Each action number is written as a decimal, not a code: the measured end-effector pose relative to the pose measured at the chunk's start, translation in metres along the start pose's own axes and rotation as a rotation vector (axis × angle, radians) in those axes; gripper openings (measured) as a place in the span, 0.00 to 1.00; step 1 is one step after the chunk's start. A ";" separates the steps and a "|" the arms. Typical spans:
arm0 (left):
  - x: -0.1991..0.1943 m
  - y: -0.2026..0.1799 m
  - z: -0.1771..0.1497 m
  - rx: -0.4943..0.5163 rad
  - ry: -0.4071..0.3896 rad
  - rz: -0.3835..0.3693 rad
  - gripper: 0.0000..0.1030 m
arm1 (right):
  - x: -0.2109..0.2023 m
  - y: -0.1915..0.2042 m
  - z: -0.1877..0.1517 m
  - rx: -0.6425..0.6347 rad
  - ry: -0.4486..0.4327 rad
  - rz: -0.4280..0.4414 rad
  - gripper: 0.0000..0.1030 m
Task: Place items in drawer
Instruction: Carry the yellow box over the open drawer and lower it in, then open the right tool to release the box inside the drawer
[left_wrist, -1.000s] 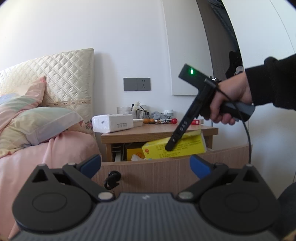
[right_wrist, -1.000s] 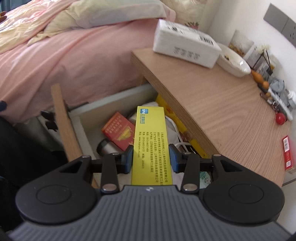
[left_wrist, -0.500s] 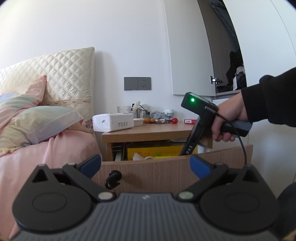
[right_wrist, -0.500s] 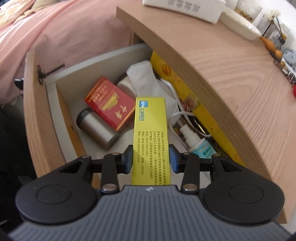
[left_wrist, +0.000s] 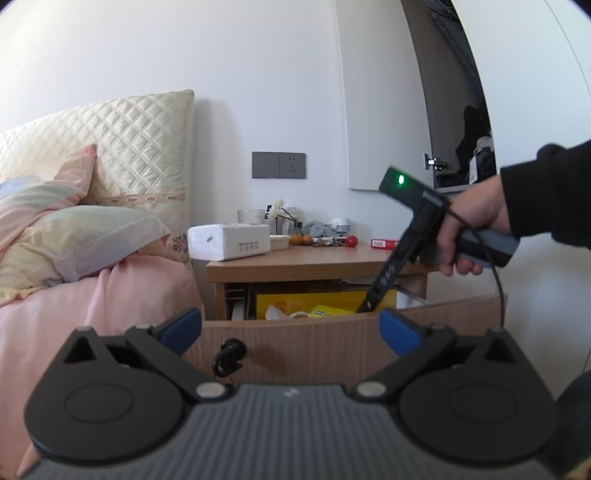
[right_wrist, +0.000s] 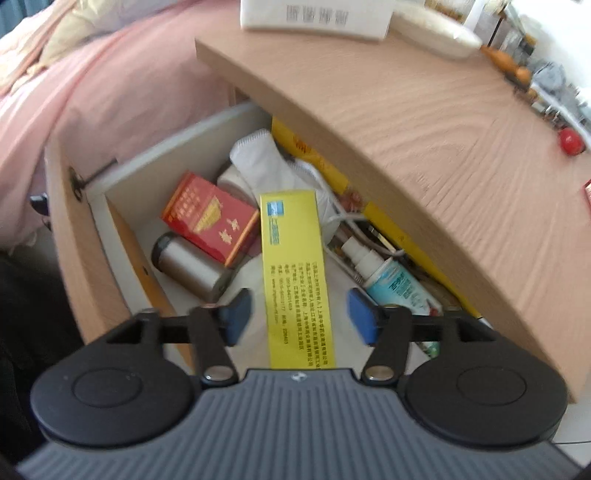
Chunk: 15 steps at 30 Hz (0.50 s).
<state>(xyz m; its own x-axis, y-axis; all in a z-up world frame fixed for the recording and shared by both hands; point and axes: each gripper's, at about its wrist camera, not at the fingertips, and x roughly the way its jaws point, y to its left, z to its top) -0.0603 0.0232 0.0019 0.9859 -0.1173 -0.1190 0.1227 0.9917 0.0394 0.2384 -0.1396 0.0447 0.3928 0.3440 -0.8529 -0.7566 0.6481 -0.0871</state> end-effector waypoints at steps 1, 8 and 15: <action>0.000 0.000 0.000 0.000 0.000 0.001 1.00 | -0.007 0.000 0.000 0.016 -0.024 -0.007 0.81; 0.003 0.001 0.001 -0.003 -0.003 0.012 1.00 | -0.058 0.011 -0.016 0.123 -0.228 -0.094 0.84; 0.003 0.001 0.003 -0.014 -0.005 0.025 1.00 | -0.113 0.042 -0.053 0.259 -0.497 -0.173 0.84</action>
<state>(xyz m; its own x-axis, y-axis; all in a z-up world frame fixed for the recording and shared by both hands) -0.0570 0.0236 0.0042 0.9893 -0.0930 -0.1127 0.0968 0.9949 0.0288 0.1347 -0.1871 0.1099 0.7444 0.4555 -0.4883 -0.5320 0.8465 -0.0213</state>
